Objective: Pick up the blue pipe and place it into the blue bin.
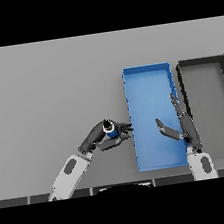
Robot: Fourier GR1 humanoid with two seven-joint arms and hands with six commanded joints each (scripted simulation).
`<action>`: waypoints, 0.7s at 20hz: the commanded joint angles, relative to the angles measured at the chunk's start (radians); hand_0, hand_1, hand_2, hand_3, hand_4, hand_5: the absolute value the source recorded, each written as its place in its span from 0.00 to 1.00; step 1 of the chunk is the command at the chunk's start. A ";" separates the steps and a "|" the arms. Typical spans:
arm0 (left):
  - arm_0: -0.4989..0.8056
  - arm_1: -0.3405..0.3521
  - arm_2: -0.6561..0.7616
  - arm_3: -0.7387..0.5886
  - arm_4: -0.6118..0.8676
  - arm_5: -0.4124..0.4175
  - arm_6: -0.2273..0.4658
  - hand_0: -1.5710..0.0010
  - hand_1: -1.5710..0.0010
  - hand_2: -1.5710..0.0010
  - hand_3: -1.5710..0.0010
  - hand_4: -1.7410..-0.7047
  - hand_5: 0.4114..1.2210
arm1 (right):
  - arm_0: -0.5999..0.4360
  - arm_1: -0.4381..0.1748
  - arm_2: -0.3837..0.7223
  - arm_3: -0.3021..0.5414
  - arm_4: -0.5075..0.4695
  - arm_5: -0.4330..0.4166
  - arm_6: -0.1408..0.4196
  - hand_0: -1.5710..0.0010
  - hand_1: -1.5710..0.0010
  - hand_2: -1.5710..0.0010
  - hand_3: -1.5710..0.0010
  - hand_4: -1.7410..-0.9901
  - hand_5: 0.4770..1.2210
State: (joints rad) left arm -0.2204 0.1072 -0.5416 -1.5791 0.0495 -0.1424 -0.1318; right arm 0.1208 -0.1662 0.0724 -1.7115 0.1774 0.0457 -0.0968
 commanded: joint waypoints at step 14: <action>0.000 -0.047 0.018 -0.012 -0.056 -0.055 0.072 0.00 0.00 0.00 0.00 0.26 1.00 | 0.024 -0.022 -0.006 -0.059 0.020 -0.016 -0.013 1.00 1.00 0.99 1.00 0.74 0.22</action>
State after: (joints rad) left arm -0.2199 0.0602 -0.5236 -1.5915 -0.0074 -0.1992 -0.0621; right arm 0.1450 -0.1885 0.0667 -1.7700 0.1970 0.0295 -0.1126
